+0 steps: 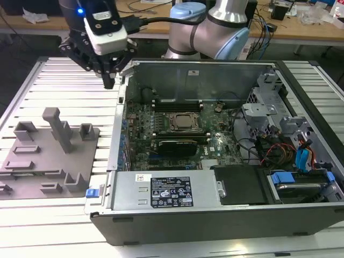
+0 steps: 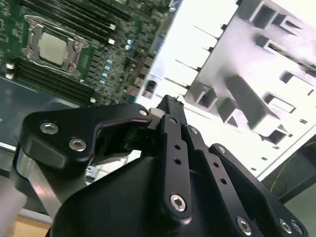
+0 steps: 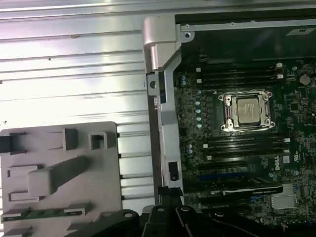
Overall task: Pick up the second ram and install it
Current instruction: 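Reach for the second ram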
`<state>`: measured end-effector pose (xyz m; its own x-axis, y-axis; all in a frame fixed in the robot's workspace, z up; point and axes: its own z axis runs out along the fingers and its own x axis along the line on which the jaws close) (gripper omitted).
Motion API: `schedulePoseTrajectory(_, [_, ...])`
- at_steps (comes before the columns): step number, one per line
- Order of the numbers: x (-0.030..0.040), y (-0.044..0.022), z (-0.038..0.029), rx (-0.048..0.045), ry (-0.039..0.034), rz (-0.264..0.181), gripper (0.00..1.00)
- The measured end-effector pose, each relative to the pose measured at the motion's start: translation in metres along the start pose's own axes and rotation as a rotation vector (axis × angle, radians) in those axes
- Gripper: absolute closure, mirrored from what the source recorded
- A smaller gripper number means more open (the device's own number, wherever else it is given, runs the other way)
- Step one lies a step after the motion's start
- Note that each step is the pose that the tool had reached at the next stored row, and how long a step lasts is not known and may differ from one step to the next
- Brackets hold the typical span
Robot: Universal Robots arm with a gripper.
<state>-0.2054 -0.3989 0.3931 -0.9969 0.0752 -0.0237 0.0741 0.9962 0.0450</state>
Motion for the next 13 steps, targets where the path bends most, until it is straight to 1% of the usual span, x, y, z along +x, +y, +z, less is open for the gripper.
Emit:
schedulePoseTrajectory(3, [0.0249, -0.0019, -0.0005, -0.0001, -0.0001, 0.0, 0.89])
schedulePoseTrajectory(4, [0.0319, -0.0024, -0.0006, -0.0002, -0.0002, 0.0, 0.89])
schedulePoseTrajectory(6, [0.0411, -0.0031, -0.0008, -0.0001, -0.0002, 0.0, 0.89])
schedulePoseTrajectory(7, [0.0483, -0.0036, -0.0009, 0.0, -0.0001, 0.0, 0.89])
schedulePoseTrajectory(8, [0.0531, -0.004, -0.0009, -0.0001, -0.0002, 0.0, 0.89])
schedulePoseTrajectory(9, [0.0564, -0.0042, -0.001, -0.0001, -0.0001, 0.0, 0.89])
schedulePoseTrajectory(11, [0.0699, -0.0052, -0.0013, 0.0, -0.0001, 0.0, 0.89])
schedulePoseTrajectory(12, [0.0755, -0.0056, -0.0013, -0.0001, -0.0002, 0.0, 0.89])
schedulePoseTrajectory(13, [0.0863, -0.0065, -0.0016, -0.0001, -0.0001, 0.0, 0.89])
